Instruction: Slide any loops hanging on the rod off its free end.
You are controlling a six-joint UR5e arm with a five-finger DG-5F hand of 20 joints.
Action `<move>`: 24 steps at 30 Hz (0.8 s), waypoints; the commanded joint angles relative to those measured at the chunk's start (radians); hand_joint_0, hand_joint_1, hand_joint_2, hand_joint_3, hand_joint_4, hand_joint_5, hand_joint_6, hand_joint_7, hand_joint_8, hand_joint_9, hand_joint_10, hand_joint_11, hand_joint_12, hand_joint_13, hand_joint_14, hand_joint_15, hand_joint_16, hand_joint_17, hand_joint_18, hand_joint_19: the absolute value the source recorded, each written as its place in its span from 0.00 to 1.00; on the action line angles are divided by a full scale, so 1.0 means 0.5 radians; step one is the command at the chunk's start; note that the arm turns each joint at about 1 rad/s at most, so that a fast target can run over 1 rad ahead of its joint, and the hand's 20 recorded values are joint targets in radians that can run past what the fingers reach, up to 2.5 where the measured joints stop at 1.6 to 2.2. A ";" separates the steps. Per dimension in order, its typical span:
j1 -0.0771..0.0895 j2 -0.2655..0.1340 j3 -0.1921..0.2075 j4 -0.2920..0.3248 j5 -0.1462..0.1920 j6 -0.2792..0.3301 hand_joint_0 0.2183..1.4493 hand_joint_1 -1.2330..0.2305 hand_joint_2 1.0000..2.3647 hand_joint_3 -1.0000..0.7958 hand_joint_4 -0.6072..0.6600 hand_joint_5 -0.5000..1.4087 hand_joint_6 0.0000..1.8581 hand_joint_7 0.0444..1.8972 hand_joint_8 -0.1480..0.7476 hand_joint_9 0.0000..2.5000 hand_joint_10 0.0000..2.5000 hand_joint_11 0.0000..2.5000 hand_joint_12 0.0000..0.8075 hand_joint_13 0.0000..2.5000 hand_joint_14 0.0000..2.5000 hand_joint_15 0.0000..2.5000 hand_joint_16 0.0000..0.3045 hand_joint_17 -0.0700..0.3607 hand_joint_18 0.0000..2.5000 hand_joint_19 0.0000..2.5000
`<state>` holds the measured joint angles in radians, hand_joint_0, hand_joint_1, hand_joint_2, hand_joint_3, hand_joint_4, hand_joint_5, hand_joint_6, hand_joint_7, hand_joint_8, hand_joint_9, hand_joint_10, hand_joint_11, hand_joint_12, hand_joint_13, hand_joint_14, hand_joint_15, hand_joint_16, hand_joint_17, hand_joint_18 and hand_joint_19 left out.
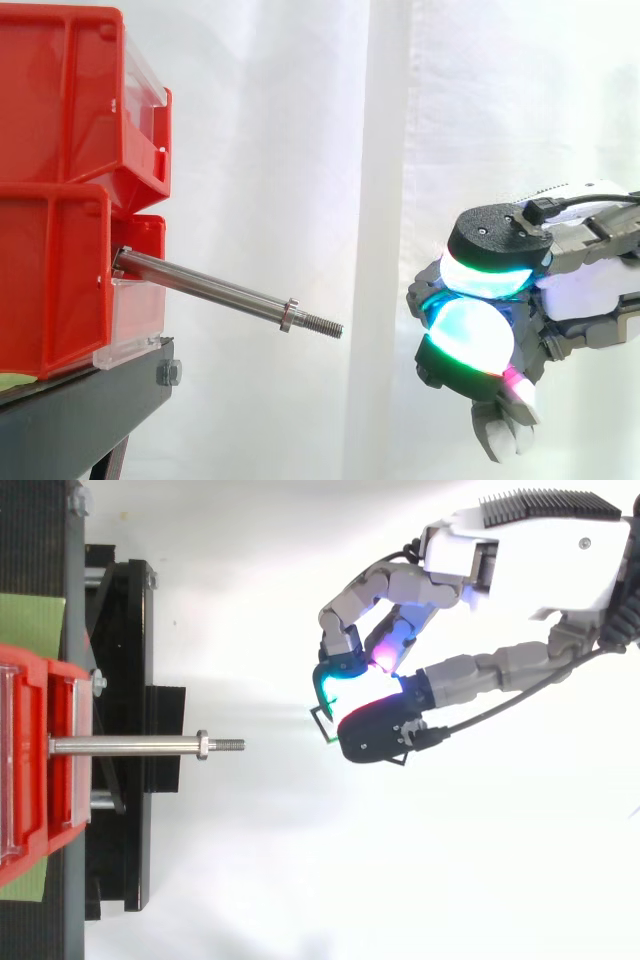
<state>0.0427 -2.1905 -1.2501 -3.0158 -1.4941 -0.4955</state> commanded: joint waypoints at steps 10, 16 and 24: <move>0.004 0.000 0.000 0.000 0.006 0.000 0.26 0.40 0.05 0.55 0.59 0.20 0.48 0.59 0.60 0.44 0.00 0.28 0.54 0.38 0.01 0.18 0.24 0.54 0.37 0.20; 0.001 0.000 0.000 0.000 0.006 0.000 0.29 0.35 0.00 0.52 0.61 0.19 0.49 0.56 0.58 0.42 0.00 0.29 0.52 0.37 0.01 0.18 0.23 0.53 0.36 0.20; 0.001 0.000 0.000 0.000 0.006 0.000 0.30 0.33 0.01 0.41 0.60 0.18 0.49 0.57 0.50 0.39 0.01 0.30 0.42 0.34 0.01 0.19 0.17 0.44 0.30 0.23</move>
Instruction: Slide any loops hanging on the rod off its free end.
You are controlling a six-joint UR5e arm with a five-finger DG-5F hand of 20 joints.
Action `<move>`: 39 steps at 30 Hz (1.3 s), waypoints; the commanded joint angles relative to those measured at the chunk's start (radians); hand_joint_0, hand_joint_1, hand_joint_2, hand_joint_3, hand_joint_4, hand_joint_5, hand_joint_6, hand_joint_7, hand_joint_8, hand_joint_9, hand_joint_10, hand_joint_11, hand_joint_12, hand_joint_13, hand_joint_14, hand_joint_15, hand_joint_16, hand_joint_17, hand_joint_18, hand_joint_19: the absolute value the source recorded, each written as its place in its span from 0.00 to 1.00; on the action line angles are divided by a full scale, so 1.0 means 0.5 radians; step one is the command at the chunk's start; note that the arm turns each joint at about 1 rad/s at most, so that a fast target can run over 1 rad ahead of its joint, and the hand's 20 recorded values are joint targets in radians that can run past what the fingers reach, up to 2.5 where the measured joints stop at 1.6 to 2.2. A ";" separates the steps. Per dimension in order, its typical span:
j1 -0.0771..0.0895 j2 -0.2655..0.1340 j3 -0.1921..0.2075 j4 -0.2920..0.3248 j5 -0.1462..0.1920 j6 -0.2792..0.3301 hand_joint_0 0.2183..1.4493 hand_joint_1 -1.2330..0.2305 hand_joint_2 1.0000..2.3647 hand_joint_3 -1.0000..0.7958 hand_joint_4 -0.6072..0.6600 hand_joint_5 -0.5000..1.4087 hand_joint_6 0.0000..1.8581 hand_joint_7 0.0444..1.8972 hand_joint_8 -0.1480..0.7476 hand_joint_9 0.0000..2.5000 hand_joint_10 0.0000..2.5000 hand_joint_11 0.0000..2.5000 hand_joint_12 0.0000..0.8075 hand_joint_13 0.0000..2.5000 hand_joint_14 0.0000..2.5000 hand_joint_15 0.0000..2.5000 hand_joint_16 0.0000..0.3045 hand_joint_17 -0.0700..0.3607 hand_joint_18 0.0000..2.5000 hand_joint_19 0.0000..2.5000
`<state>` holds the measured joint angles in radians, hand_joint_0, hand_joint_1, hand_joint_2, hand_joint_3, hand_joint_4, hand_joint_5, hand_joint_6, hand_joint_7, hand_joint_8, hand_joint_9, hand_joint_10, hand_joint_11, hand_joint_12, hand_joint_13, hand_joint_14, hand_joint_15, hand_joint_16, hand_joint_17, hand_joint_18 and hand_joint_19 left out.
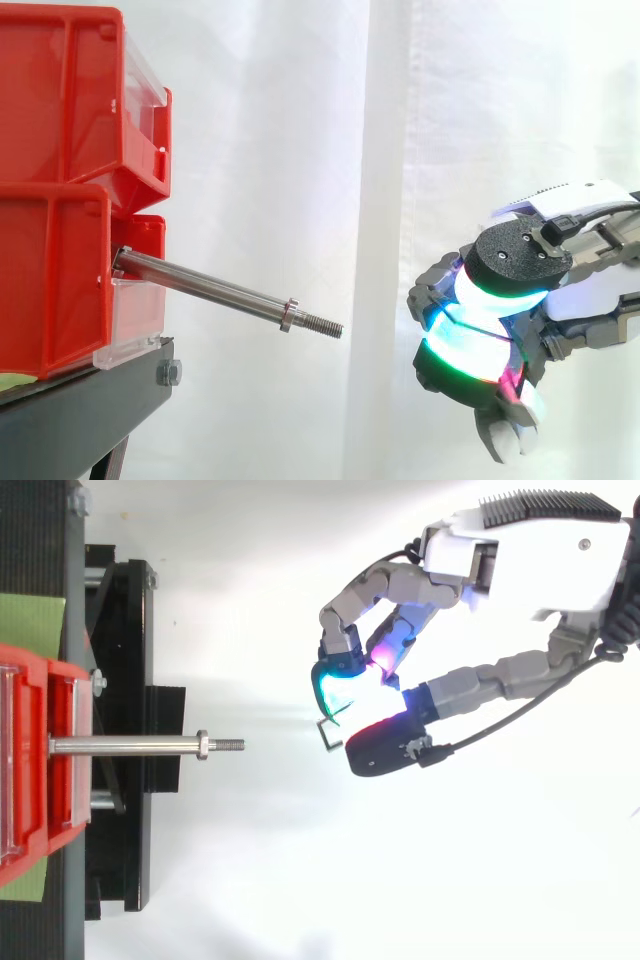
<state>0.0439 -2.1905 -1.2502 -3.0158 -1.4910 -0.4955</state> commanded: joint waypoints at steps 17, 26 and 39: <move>0.001 0.000 0.000 0.003 0.000 0.000 0.29 0.49 0.01 0.35 0.59 0.19 0.48 0.60 0.52 0.42 0.01 0.29 0.43 0.35 0.01 0.19 0.18 0.44 0.31 0.23; -0.002 0.000 0.000 0.003 0.000 0.000 0.29 0.41 0.01 0.46 0.58 0.20 0.47 0.63 0.55 0.43 0.01 0.29 0.46 0.36 0.01 0.18 0.19 0.47 0.34 0.22; 0.001 0.000 0.000 0.003 0.000 0.000 0.30 0.33 0.01 0.54 0.53 0.20 0.48 0.63 0.55 0.43 0.00 0.29 0.48 0.37 0.01 0.18 0.21 0.49 0.37 0.20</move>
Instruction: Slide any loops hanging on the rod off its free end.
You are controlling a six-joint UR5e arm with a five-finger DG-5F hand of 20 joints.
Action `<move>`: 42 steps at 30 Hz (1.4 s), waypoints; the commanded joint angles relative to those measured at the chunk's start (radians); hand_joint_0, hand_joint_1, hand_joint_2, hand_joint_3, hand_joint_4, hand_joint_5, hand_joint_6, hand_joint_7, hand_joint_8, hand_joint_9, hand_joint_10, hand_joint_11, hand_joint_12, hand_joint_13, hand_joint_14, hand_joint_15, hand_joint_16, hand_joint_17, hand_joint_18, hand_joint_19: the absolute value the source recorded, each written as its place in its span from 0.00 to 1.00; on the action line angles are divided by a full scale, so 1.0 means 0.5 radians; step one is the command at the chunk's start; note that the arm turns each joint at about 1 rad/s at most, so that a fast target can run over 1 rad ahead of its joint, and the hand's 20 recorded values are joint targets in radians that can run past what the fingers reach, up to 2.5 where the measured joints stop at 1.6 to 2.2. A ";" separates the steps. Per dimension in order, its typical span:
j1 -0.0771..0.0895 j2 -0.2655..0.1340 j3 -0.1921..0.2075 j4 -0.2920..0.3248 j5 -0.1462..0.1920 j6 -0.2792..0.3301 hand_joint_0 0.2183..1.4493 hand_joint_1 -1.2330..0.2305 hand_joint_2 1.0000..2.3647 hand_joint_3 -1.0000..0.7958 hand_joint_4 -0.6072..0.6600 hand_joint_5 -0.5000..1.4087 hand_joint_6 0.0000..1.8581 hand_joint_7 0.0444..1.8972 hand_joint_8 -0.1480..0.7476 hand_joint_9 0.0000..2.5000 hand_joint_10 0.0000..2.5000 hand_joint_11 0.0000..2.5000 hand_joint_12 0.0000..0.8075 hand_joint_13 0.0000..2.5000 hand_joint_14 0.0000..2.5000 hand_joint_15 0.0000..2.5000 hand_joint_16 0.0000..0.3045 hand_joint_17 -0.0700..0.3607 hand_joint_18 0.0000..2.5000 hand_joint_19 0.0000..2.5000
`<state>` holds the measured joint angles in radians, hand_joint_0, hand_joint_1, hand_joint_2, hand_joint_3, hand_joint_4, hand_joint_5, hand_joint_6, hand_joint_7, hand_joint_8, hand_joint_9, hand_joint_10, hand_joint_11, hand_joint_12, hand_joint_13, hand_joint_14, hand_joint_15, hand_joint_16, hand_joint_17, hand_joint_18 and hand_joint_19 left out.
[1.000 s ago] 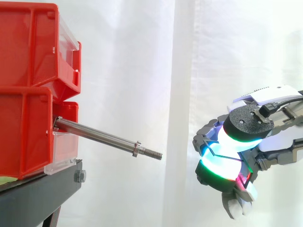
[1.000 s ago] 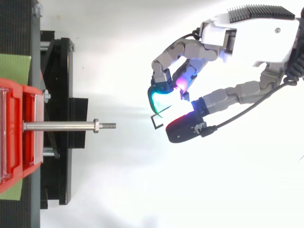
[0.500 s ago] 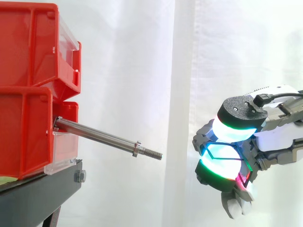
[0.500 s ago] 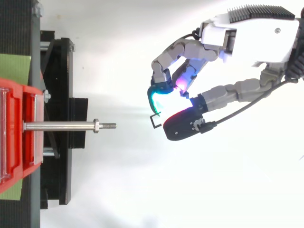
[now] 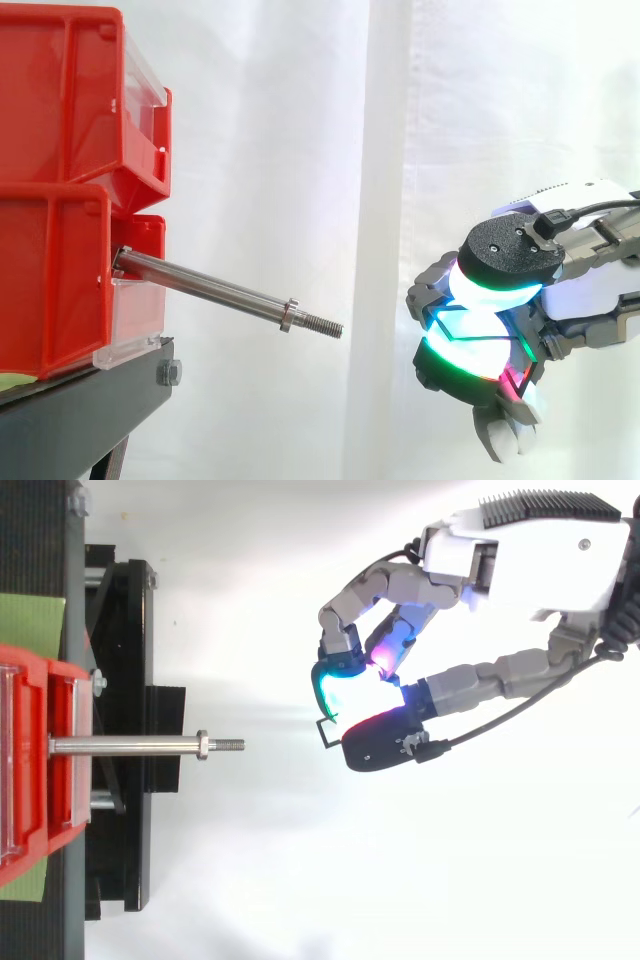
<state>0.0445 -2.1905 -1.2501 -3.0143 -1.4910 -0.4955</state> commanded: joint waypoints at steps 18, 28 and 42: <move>0.009 -0.003 0.000 0.018 0.012 0.129 0.31 0.36 0.01 0.47 0.51 0.18 0.49 0.58 0.52 0.53 0.01 0.55 0.44 0.36 0.01 0.19 0.17 0.44 0.33 0.21; 0.015 0.000 0.000 0.018 0.015 0.129 0.31 0.39 0.01 0.44 0.54 0.18 0.49 0.56 0.53 0.64 0.18 0.61 0.43 0.40 0.01 0.23 0.17 0.43 0.33 0.22; -0.003 0.000 0.000 0.362 -0.193 -0.322 0.32 0.40 0.01 0.42 0.53 0.17 0.49 0.54 0.53 0.61 0.00 0.65 0.44 0.40 0.01 0.23 0.17 0.44 0.33 0.22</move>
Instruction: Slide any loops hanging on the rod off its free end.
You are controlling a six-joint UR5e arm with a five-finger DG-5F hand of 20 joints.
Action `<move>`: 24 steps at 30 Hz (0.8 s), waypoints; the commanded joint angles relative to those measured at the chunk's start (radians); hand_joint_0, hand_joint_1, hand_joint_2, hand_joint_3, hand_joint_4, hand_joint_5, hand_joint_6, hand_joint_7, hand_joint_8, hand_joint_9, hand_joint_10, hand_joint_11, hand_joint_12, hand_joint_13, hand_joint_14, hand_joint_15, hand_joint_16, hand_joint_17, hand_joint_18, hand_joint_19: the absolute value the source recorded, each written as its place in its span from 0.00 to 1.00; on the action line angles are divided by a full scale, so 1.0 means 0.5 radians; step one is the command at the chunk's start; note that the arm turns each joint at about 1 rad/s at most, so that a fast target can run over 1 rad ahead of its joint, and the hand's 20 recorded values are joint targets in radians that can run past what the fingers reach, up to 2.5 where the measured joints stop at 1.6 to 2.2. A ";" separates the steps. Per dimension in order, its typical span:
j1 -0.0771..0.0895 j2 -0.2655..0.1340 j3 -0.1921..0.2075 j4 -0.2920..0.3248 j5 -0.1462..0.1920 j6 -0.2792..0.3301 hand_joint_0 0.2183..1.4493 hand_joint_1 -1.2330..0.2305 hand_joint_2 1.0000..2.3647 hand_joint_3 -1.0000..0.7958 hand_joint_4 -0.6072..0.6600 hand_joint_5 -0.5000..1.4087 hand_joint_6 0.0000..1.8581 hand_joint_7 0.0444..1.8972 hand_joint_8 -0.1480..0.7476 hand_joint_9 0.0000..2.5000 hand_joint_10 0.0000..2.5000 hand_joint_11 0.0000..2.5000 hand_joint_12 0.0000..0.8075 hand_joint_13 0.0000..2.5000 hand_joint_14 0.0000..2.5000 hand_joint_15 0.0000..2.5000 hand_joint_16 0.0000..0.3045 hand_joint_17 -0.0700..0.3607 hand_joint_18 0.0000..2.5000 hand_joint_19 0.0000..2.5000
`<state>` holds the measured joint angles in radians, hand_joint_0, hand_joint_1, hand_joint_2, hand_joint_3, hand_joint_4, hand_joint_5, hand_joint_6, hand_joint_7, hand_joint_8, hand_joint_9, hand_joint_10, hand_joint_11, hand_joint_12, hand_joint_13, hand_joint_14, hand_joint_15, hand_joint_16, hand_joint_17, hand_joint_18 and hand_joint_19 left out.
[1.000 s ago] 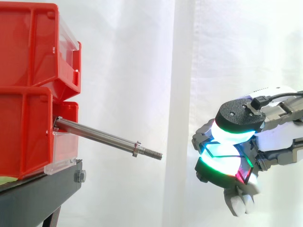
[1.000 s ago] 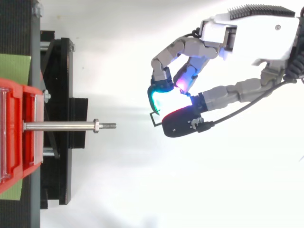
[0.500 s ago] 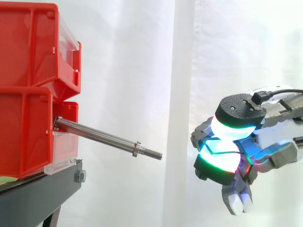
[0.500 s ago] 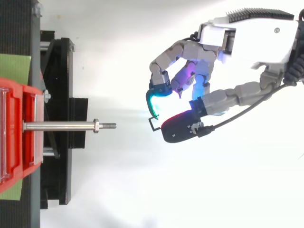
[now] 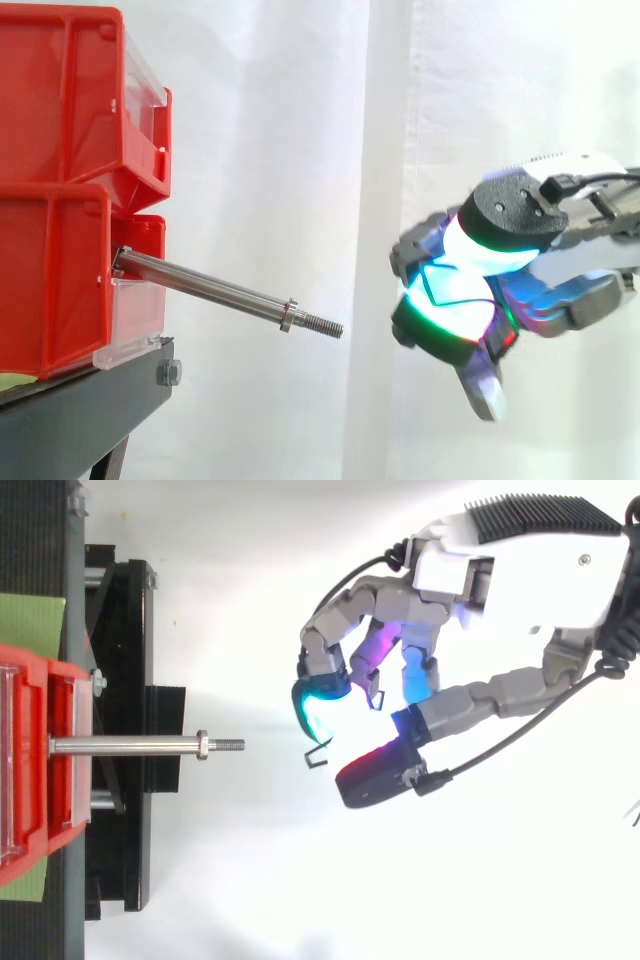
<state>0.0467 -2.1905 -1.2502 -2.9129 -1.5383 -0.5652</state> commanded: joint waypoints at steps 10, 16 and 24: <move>-0.032 0.000 0.000 0.334 -0.240 -0.563 0.31 0.40 0.01 0.43 0.53 0.17 0.49 0.54 0.54 0.38 0.01 0.24 0.41 0.34 0.01 0.14 0.17 0.44 0.33 0.21; -0.032 -0.003 -0.120 0.392 -0.169 -0.489 0.31 0.40 0.01 0.43 0.53 0.17 0.49 0.54 0.53 0.34 0.00 0.19 0.40 0.33 0.00 0.13 0.17 0.43 0.32 0.20; -0.020 -0.003 -0.337 0.776 -0.126 -0.419 0.31 0.41 0.01 0.43 0.53 0.17 0.49 0.55 0.54 0.41 0.01 0.26 0.41 0.34 0.01 0.14 0.17 0.43 0.32 0.20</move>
<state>0.0357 -2.1920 -1.3834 -2.6028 -1.6040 -0.7810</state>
